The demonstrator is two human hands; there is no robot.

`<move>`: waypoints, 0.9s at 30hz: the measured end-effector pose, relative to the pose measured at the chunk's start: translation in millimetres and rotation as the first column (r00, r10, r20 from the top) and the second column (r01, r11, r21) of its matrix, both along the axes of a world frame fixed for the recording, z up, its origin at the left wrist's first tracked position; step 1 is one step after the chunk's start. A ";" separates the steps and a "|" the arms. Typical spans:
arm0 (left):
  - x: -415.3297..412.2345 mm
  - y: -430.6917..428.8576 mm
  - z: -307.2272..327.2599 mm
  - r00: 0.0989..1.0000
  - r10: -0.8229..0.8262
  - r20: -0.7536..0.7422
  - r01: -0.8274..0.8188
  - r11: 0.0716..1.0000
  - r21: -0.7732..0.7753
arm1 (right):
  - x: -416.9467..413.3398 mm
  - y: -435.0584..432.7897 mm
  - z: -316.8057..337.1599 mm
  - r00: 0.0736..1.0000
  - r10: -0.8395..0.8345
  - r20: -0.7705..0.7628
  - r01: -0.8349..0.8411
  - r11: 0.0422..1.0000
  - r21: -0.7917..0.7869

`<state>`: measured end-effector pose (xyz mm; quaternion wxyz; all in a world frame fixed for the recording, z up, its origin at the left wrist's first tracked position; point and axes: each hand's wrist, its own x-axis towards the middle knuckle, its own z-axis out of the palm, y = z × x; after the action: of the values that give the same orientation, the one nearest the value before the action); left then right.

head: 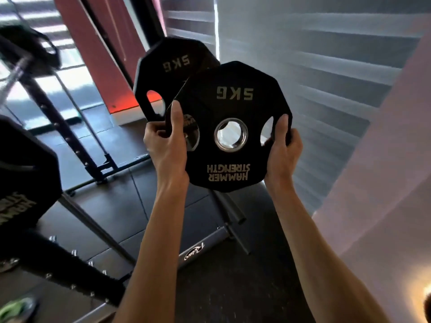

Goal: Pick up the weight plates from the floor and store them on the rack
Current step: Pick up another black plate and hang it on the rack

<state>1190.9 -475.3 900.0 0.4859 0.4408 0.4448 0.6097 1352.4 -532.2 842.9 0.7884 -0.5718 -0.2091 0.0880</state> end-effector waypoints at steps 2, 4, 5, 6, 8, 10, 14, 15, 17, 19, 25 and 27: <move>7.0 -5.5 -1.0 0.998 0.061 0.004 -0.061 0.998 0.028 | 9.4 7.4 -0.3 0.998 0.065 0.013 -0.065 0.997 0.031; 12.8 -13.3 -0.8 0.994 0.112 0.005 -0.112 0.992 0.051 | 16.8 13.0 -1.3 0.993 0.120 0.019 -0.121 0.992 0.047; 14.9 -16.7 -0.4 0.990 0.138 0.009 -0.138 0.989 0.054 | 20.4 15.9 -1.8 0.990 0.142 0.021 -0.143 0.988 0.049; 16.7 -20.0 0.6 0.986 0.166 0.015 -0.166 0.984 0.056 | 22.9 19.1 -2.2 0.985 0.169 0.021 -0.170 0.984 0.052; 20.8 -23.3 3.4 0.976 0.218 0.011 -0.218 0.973 0.075 | 26.9 26.5 -4.0 0.976 0.216 0.018 -0.217 0.974 0.068; 23.9 -26.1 3.9 0.965 0.261 -0.007 -0.259 0.960 0.102 | 30.3 31.5 -8.1 0.966 0.258 0.009 -0.258 0.963 0.078; 27.4 -26.6 1.7 0.956 0.293 -0.020 -0.289 0.951 0.111 | 36.2 36.3 -12.2 0.940 0.342 -0.004 -0.340 0.935 0.101; 28.0 -26.3 2.1 0.954 0.300 -0.017 -0.296 0.948 0.116 | 36.7 36.8 -11.0 0.936 0.351 -0.001 -0.349 0.931 0.104; 28.2 -24.2 4.3 0.945 0.326 -0.021 -0.321 0.938 0.132 | 37.3 39.0 -7.0 0.930 0.367 -0.005 -0.364 0.925 0.109; 29.0 -20.4 8.3 0.933 0.358 -0.032 -0.349 0.925 0.152 | 37.7 43.7 -1.9 0.922 0.387 -0.007 -0.384 0.916 0.115; 24.5 -1.8 6.7 0.929 0.369 -0.020 -0.363 0.921 0.140 | 34.5 62.5 1.9 0.917 0.398 0.029 -0.399 0.915 0.062; 24.0 4.0 1.2 0.928 0.372 -0.036 -0.362 0.919 0.156 | 34.5 67.9 -0.1 0.914 0.405 0.034 -0.406 0.912 0.062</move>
<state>1215.0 -471.3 901.2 0.3147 0.4038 0.4892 0.7062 1386.9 -464.3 842.7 0.7696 -0.4900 -0.3339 0.2368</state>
